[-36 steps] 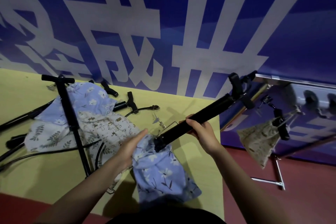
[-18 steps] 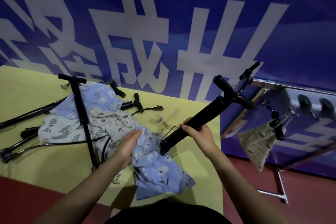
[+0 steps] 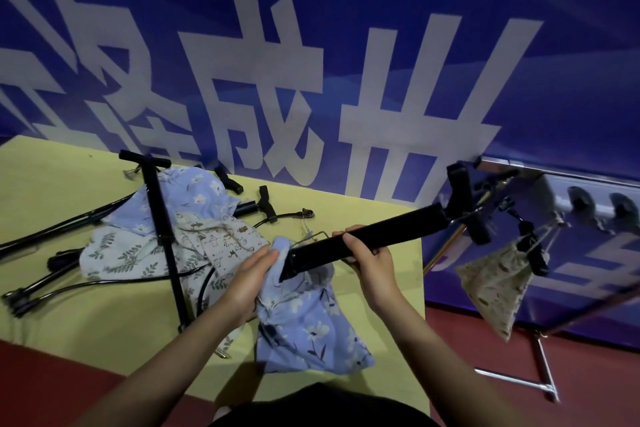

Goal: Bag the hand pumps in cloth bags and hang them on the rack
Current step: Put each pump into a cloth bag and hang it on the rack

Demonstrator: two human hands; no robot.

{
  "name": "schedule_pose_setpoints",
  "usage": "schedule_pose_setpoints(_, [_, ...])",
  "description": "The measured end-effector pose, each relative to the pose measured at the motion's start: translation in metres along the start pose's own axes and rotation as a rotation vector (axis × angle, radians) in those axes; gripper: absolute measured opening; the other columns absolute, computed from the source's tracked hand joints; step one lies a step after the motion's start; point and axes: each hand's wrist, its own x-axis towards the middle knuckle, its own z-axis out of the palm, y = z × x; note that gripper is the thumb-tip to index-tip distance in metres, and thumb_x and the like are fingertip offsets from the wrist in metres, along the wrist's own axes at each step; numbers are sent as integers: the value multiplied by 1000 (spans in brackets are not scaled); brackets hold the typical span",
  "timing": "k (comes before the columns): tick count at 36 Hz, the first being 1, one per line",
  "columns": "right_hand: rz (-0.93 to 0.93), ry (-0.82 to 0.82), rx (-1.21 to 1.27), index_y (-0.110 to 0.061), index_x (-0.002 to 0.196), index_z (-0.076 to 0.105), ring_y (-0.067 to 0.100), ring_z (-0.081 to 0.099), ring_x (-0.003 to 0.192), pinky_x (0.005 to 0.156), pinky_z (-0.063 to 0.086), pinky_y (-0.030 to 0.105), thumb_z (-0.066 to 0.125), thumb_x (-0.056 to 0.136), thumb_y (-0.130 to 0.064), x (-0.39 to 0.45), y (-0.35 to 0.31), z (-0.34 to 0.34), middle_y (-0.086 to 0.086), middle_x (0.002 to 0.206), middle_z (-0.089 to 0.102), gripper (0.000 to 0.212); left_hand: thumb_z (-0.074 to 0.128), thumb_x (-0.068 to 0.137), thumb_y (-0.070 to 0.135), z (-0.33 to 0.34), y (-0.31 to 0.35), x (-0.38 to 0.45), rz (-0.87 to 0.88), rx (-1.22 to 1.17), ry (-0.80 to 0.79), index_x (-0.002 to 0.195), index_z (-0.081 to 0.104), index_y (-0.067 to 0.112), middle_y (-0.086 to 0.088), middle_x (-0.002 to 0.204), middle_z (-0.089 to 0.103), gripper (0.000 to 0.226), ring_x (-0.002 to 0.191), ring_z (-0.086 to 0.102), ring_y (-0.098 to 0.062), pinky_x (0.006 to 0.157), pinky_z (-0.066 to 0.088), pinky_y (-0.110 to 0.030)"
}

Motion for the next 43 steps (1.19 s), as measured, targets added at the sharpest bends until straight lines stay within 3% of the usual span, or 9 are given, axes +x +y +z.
schedule_pose_setpoints(3, [-14, 10, -25, -18, 83, 69, 25, 64, 95, 75, 52, 27, 65, 88, -7, -5, 18, 3, 14, 97, 67, 13, 49, 99, 25, 5, 7, 1, 21, -22, -26, 148, 32, 14, -1, 155, 30, 53, 142, 30, -19, 114, 29, -36])
schedule_pose_setpoints(11, [33, -309, -272, 2, 99, 65, 27, 65, 102, 90, 51, 33, 67, 87, -2, -21, 35, 6, 18, 101, 68, 13, 47, 99, 22, 20, 24, 4, 27, -88, -62, 144, 38, 12, 0, 138, 46, 47, 126, 46, -18, 108, 34, -34])
schedule_pose_setpoints(16, [79, -421, -363, 2, 100, 64, 26, 64, 103, 93, 50, 31, 65, 86, -2, -14, 21, 7, 18, 104, 68, 15, 44, 100, 25, 13, 31, 9, -78, -171, -106, 138, 49, 13, -10, 138, 54, 40, 127, 50, -29, 114, 32, -44])
schedule_pose_setpoints(23, [-39, -303, -278, -14, 116, 54, 16, 58, 83, 82, 48, 32, 55, 94, -30, -13, 13, 23, 4, 87, 58, 28, 43, 96, 26, 19, 42, 5, -89, -322, -222, 108, 69, 5, -14, 106, 71, 35, 93, 69, -24, 82, 54, -32])
schedule_pose_setpoints(27, [-50, -273, -371, -25, 119, 50, 9, 57, 77, 74, 47, 23, 44, 98, -32, -9, 18, 29, 1, 88, 57, 23, 41, 97, 20, 15, 49, 5, -12, -365, -203, 124, 58, 3, -17, 110, 70, 36, 96, 69, -26, 80, 58, -32])
schedule_pose_setpoints(30, [-28, -250, -398, -17, 114, 49, 17, 54, 74, 72, 45, 30, 39, 96, -40, -10, 19, 28, 8, 84, 55, 31, 33, 102, 25, 15, 52, 3, 2, -298, -209, 117, 62, 4, -14, 104, 72, 38, 93, 71, -23, 78, 59, -30])
schedule_pose_setpoints(34, [-45, -239, -533, -22, 114, 48, 7, 56, 81, 78, 45, 31, 39, 100, -43, -7, 21, 25, -6, 89, 59, 26, 48, 93, 45, 15, 55, -4, 114, -141, -155, 117, 66, 15, -6, 114, 71, 43, 111, 64, -20, 102, 44, -38])
schedule_pose_setpoints(38, [-111, -264, -629, -25, 127, 45, 1, 55, 111, 94, 45, 27, 41, 100, -44, -9, 17, 25, -11, 119, 59, 33, 57, 94, 27, 21, 57, -12, 347, 192, -62, 95, 63, 36, 32, 86, 69, 10, 88, 60, 17, 77, 45, -7])
schedule_pose_setpoints(43, [-351, -375, -953, -17, 130, 46, 14, 44, 115, 98, 36, 29, 31, 95, -56, -9, 8, 21, -2, 122, 53, 54, 65, 85, 40, 20, 60, -11, 477, 364, -78, 91, 65, 24, 8, 85, 66, 17, 84, 60, 0, 78, 44, -17])
